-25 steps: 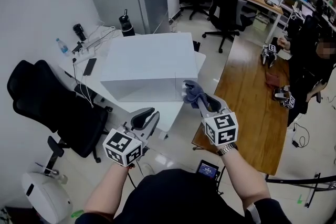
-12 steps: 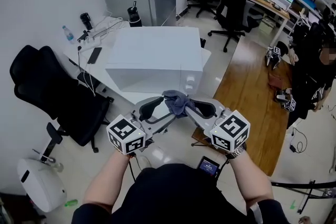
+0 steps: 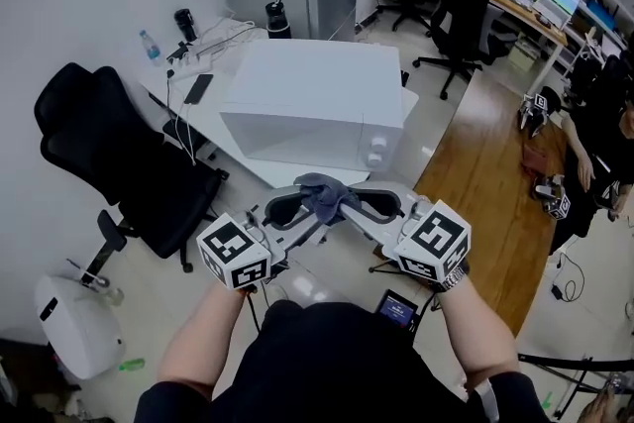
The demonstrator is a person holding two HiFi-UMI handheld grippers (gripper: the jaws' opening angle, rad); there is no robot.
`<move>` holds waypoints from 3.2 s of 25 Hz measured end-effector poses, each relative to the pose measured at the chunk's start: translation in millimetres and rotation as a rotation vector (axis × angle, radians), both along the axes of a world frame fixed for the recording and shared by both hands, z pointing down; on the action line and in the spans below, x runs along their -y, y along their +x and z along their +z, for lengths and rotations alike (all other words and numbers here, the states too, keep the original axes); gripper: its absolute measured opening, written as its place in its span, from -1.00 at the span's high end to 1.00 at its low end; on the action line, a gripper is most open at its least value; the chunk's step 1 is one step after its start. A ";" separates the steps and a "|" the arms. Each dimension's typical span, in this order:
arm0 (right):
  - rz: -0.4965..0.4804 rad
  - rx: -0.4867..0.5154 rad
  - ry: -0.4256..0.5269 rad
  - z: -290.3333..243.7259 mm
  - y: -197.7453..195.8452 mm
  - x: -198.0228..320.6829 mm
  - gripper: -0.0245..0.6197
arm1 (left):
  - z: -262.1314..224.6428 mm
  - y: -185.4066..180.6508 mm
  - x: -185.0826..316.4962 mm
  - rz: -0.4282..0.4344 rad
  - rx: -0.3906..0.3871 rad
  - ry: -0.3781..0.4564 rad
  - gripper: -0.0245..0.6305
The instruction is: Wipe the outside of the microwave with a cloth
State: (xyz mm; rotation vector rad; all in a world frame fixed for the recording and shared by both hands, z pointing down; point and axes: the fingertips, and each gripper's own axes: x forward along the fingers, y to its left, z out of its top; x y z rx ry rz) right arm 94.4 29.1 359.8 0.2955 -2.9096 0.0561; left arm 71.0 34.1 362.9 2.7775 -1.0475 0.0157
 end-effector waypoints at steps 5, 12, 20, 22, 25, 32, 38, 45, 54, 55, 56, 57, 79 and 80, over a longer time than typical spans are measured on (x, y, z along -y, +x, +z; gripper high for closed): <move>0.036 -0.034 0.049 7.8 -22.5 2.7 0.59 | 7.6 -31.8 -2.3 -0.138 0.057 0.010 0.61; 0.104 -0.040 0.073 9.6 -50.7 20.7 0.74 | 19.4 -103.1 1.2 -0.337 0.148 0.007 0.61; 0.170 -0.040 0.078 8.1 -100.7 51.7 0.92 | 34.0 -190.7 18.6 -0.524 0.238 -0.010 0.61; 0.186 -0.037 0.078 7.3 -115.9 61.7 0.92 | 40.5 -215.1 26.8 -0.563 0.248 -0.025 0.61; 0.225 -0.027 0.080 5.9 -136.6 80.6 0.92 | 55.4 -249.5 42.1 -0.605 0.275 -0.051 0.61; 0.353 -0.005 0.092 -1.5 -176.8 141.3 0.92 | 94.8 -317.9 92.3 -0.629 0.330 -0.114 0.61; 0.439 0.006 0.095 -4.1 -210.0 184.4 0.92 | 126.7 -357.2 135.7 -0.570 0.369 -0.162 0.61; 0.505 -0.004 0.088 0.0 -237.2 218.0 0.92 | 157.3 -363.1 169.6 -0.424 0.386 -0.198 0.61; 0.554 -0.031 0.080 10.0 -254.2 242.3 0.92 | 170.0 -356.3 214.0 -0.312 0.391 -0.197 0.61; 0.560 -0.034 0.079 10.9 -253.8 244.7 0.92 | 170.8 -355.8 219.2 -0.306 0.391 -0.197 0.61; 0.567 -0.038 0.078 11.4 -253.1 247.3 0.92 | 171.2 -355.6 224.6 -0.301 0.387 -0.198 0.61; 0.575 -0.041 0.078 11.8 -252.3 250.2 0.92 | 171.2 -355.6 230.4 -0.296 0.381 -0.198 0.61; 0.727 -0.064 0.034 21.5 -223.8 301.4 0.92 | 187.8 -367.1 354.9 -0.262 0.362 -0.233 0.62; 0.736 -0.067 0.033 21.8 -221.6 301.7 0.92 | 188.0 -367.0 359.8 -0.264 0.357 -0.234 0.61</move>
